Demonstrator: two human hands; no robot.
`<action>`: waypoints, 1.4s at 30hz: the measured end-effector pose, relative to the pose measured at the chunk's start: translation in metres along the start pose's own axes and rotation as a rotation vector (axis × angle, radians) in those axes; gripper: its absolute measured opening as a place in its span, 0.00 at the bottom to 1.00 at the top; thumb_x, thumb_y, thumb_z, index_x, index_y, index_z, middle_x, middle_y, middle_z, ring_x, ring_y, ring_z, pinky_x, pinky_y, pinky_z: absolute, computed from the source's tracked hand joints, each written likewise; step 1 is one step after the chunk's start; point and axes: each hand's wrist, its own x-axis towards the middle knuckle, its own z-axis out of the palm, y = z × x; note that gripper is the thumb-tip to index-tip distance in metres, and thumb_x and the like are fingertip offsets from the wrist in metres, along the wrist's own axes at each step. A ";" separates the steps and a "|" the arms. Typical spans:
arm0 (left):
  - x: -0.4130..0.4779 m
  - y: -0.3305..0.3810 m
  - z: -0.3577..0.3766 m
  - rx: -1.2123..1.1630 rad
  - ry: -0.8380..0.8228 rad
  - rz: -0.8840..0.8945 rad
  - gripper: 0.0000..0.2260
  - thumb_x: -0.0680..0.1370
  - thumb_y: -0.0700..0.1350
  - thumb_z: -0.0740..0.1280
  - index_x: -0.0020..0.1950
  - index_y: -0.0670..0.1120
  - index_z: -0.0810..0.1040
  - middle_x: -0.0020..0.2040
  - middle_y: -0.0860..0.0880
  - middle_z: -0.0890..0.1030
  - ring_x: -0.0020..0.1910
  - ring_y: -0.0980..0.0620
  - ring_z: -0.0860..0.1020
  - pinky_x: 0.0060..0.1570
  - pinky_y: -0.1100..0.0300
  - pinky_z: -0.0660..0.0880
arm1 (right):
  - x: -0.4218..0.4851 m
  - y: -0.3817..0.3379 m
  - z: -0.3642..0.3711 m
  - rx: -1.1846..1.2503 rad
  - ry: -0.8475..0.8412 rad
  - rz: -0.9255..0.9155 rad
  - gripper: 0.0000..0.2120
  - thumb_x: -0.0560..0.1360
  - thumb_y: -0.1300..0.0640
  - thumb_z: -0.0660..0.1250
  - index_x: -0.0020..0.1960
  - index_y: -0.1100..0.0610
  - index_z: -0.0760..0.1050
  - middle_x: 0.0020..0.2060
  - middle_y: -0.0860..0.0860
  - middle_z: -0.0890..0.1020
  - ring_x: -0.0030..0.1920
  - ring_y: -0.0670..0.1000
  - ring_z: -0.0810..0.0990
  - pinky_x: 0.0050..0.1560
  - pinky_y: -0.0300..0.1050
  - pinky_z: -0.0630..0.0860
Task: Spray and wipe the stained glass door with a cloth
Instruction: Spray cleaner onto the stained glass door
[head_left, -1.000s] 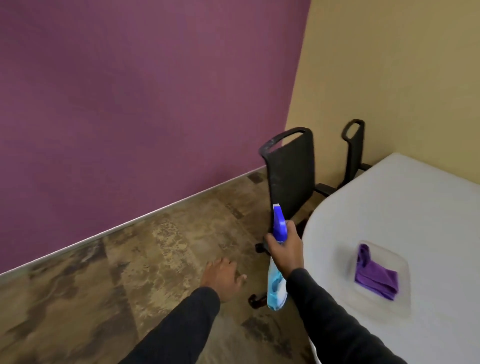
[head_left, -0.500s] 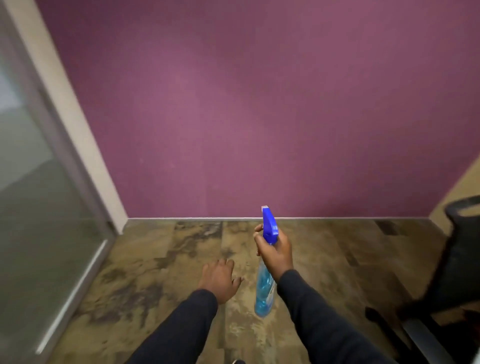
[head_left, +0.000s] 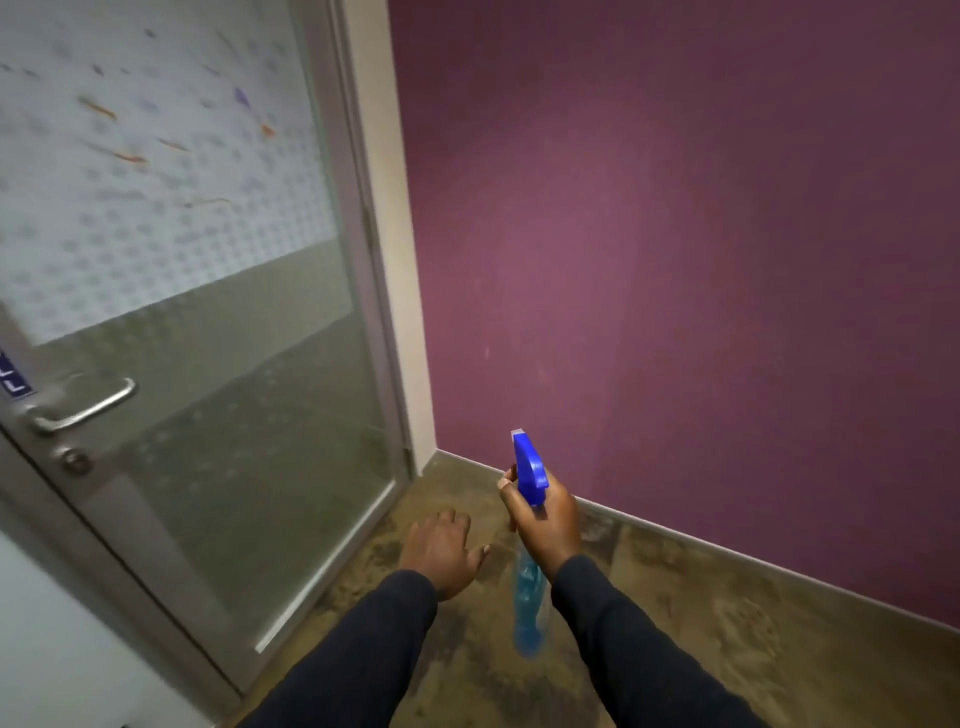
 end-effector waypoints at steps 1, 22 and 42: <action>0.009 -0.010 -0.005 -0.004 0.010 -0.020 0.25 0.81 0.63 0.56 0.71 0.49 0.71 0.69 0.46 0.74 0.68 0.45 0.72 0.65 0.48 0.67 | 0.014 0.002 0.011 -0.006 -0.028 -0.011 0.05 0.75 0.51 0.71 0.47 0.51 0.79 0.35 0.49 0.81 0.35 0.49 0.78 0.40 0.57 0.80; 0.140 -0.289 -0.206 0.038 0.344 -0.441 0.24 0.82 0.61 0.55 0.72 0.48 0.70 0.70 0.45 0.72 0.71 0.42 0.69 0.71 0.44 0.64 | 0.273 -0.133 0.287 0.216 -0.432 -0.284 0.07 0.73 0.47 0.71 0.44 0.49 0.80 0.26 0.48 0.76 0.28 0.50 0.74 0.33 0.49 0.75; 0.162 -0.412 -0.462 0.422 0.918 -0.781 0.26 0.81 0.65 0.54 0.71 0.50 0.73 0.68 0.47 0.77 0.65 0.45 0.76 0.64 0.49 0.71 | 0.435 -0.323 0.442 0.437 -0.659 -0.419 0.10 0.77 0.49 0.72 0.47 0.56 0.80 0.30 0.51 0.79 0.31 0.50 0.78 0.36 0.47 0.82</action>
